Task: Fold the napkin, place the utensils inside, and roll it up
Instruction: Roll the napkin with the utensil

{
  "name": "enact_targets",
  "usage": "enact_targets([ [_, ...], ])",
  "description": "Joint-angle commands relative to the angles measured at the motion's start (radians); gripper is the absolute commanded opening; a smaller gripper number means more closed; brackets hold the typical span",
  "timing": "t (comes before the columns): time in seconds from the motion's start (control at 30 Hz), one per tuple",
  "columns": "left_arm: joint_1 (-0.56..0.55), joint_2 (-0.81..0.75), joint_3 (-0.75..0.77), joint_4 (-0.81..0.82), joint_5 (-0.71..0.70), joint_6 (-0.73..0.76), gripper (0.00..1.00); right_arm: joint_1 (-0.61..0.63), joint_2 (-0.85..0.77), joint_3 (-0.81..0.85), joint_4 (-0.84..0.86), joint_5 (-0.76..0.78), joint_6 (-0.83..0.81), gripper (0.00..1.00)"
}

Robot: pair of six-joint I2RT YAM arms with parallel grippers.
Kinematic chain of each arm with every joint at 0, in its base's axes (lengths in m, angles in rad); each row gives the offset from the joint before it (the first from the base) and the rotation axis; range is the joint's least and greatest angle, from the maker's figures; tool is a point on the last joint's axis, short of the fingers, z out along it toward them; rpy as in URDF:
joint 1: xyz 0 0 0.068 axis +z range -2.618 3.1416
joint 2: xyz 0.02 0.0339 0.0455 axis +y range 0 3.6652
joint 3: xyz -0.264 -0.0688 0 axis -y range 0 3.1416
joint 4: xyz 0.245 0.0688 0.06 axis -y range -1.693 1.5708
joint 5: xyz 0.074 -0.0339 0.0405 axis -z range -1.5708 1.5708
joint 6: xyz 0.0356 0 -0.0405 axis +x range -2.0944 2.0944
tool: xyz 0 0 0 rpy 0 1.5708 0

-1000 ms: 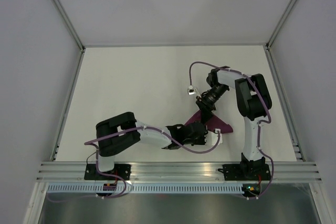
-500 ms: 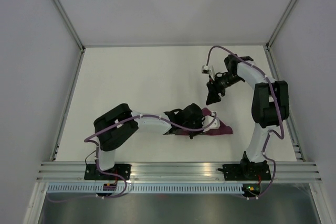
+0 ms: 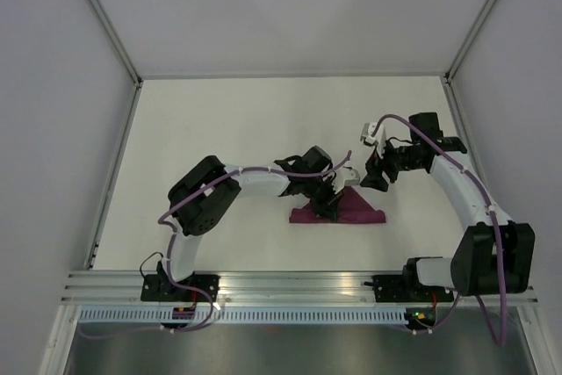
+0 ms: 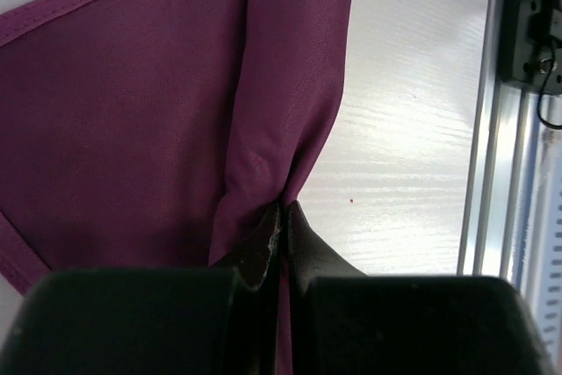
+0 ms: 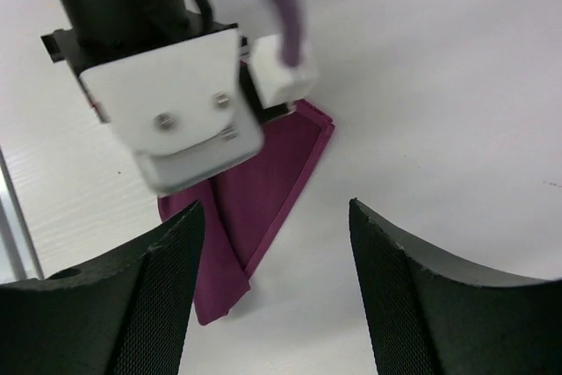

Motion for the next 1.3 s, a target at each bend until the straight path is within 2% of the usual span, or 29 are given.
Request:
enact_targets([
  [0.0, 0.040, 0.082, 0.029, -0.162, 0.049, -0.062, 0.02, 0.002, -0.130, -0.102, 0.096, 0.013, -0.064, 0.73],
  [0.13, 0.068, 0.123, 0.075, -0.189, 0.088, -0.089, 0.02, 0.003, -0.236, -0.209, 0.168, 0.023, -0.050, 0.73],
  [0.3, 0.085, 0.174, 0.135, -0.232, 0.137, -0.108, 0.02, 0.017, -0.297, -0.275, 0.139, 0.001, -0.096, 0.75],
  [0.4, 0.094, 0.212, 0.185, -0.269, 0.160, -0.120, 0.02, 0.074, -0.327, -0.324, 0.181, 0.045, -0.091, 0.76],
  [0.6, 0.120, 0.263, 0.225, -0.305, 0.192, -0.139, 0.02, 0.302, -0.357, -0.458, 0.355, 0.254, 0.004, 0.77],
  [0.73, 0.129, 0.278, 0.238, -0.317, 0.200, -0.168, 0.02, 0.411, -0.344, -0.507, 0.447, 0.343, 0.022, 0.77],
  [0.93, 0.133, 0.297, 0.259, -0.334, 0.201, -0.174, 0.02, 0.502, -0.304, -0.567, 0.558, 0.446, 0.038, 0.77],
  [1.1, 0.137, 0.310, 0.270, -0.343, 0.204, -0.177, 0.02, 0.537, -0.232, -0.575, 0.604, 0.475, 0.047, 0.75],
  [1.27, 0.139, 0.318, 0.276, -0.349, 0.201, -0.178, 0.02, 0.550, -0.184, -0.572, 0.634, 0.484, 0.056, 0.68],
])
